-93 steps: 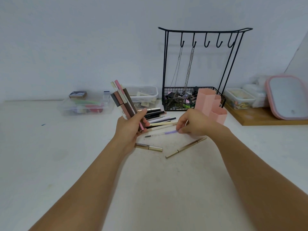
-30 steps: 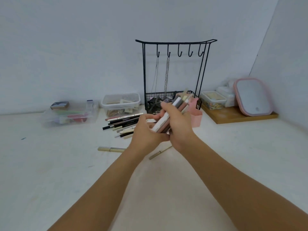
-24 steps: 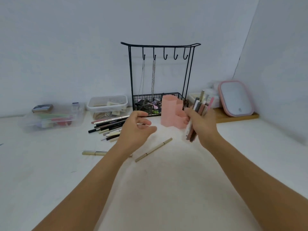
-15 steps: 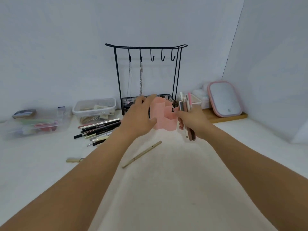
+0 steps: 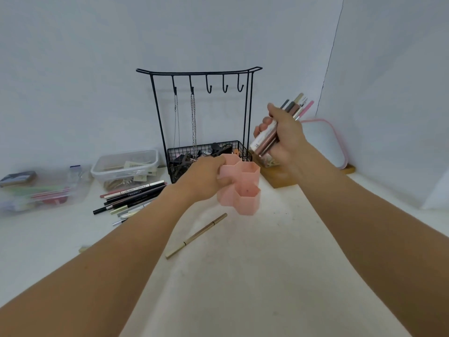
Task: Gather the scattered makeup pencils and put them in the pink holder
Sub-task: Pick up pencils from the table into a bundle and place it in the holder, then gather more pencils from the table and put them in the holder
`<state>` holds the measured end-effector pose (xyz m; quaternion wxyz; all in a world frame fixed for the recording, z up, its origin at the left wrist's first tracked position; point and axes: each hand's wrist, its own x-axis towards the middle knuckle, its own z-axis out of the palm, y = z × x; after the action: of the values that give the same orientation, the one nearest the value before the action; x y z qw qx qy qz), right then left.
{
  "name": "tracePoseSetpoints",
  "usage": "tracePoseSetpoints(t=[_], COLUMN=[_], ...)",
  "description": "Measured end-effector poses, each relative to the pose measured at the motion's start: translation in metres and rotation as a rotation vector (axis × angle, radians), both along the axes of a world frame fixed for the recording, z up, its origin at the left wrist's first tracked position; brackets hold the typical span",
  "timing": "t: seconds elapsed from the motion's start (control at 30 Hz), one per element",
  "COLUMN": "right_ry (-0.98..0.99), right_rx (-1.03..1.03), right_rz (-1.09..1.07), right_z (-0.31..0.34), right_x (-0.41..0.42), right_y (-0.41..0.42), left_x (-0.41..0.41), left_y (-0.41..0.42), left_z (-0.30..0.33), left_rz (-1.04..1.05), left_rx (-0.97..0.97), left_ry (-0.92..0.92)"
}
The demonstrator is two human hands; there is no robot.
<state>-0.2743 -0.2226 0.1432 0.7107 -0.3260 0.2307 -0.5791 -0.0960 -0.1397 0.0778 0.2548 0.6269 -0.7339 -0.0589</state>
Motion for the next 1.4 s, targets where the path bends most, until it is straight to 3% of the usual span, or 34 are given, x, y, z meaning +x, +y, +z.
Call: tracePoseSetpoints(t=[0.37, 0.57, 0.73, 0.83, 0.97, 1.1, 1.2, 1.33, 1.4], right_ry=[0.187, 0.345, 0.687, 0.858, 0.723, 0.627, 0.699, 0.894, 1.029], right_rx=[0.108, 0.046, -0.165, -0.193, -0.152, -0.151, -0.217, -0.314, -0.422], right_rz=[-0.143, -0.188, -0.19, -0.032, 0.249, 0.298, 0.183, -0.228, -0.301], right_z=[-0.027, -0.042, -0.052, -0.064, -0.078, -0.087, -0.081, -0.074, -0.079], right_x=[0.024, 0.03, 0.031, 0.028, 0.017, 0.005, -0.004, -0.012, -0.011], right_y=[-0.02, -0.019, -0.022, -0.018, -0.019, -0.015, -0.002, 0.03, 0.049], left_x=[-0.001, -0.002, 0.0, 0.001, -0.001, -0.002, -0.003, -0.006, -0.006], left_y=[0.0, 0.0, -0.001, 0.001, 0.003, 0.003, 0.003, 0.0, -0.001], left_z=[-0.001, -0.002, -0.004, -0.004, -0.004, -0.005, -0.006, -0.008, -0.01], left_rz=[-0.031, -0.014, -0.002, -0.005, -0.002, 0.02, 0.047, 0.099, 0.11], left_rx=[0.046, 0.051, 0.046, 0.049, 0.026, 0.03, 0.028, 0.014, 0.008], left_ry=[0.042, 0.02, -0.009, 0.013, 0.03, 0.019, 0.004, 0.02, 0.022])
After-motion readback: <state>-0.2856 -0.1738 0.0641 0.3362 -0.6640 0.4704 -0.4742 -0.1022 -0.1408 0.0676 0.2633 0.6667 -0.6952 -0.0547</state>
